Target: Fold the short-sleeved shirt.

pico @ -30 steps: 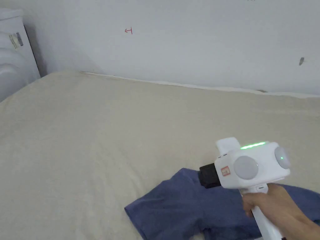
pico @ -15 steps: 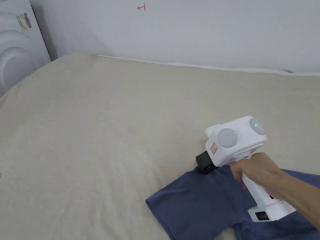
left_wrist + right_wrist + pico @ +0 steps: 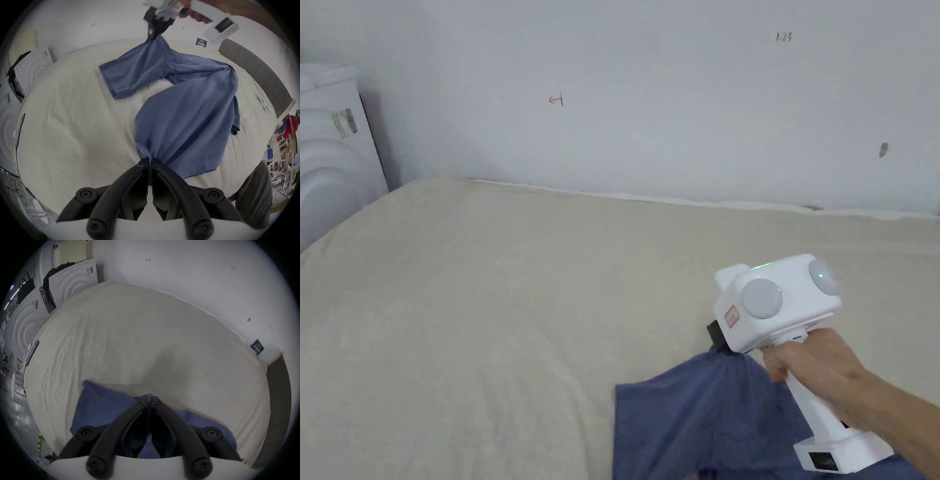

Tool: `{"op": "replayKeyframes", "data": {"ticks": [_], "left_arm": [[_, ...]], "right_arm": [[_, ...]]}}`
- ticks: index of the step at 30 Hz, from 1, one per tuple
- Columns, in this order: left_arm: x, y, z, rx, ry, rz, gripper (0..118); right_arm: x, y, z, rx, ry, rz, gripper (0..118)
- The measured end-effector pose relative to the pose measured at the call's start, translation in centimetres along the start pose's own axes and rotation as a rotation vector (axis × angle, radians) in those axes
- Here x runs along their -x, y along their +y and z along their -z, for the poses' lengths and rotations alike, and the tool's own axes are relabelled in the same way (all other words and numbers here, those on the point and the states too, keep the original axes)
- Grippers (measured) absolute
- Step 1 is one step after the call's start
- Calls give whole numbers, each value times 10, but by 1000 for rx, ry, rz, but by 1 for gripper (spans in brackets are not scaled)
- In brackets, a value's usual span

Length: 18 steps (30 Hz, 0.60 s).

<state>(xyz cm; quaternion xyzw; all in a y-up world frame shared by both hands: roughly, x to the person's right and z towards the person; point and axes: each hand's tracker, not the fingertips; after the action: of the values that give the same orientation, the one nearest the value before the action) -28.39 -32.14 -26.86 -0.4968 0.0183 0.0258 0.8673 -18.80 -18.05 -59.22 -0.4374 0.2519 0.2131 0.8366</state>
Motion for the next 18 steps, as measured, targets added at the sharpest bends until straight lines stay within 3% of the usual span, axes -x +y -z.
{"op": "replayKeyframes", "data": {"ticks": [3,7,12,18], "left_arm": [[-4,9,-5,29,13,29,3],[-2,32,-31,25,-21,-68,3],[-7,78,-105,-136,-27,-104,3],[-20,138,-191,-276,-56,-32,3]], "right_arm": [[-29,-20,-56,-31,-21,68,4],[-64,-59,-145,-135,-65,132,4],[-101,-116,-249,-242,-148,192,4],[-125,-173,-339,-378,-253,303,4]]}}
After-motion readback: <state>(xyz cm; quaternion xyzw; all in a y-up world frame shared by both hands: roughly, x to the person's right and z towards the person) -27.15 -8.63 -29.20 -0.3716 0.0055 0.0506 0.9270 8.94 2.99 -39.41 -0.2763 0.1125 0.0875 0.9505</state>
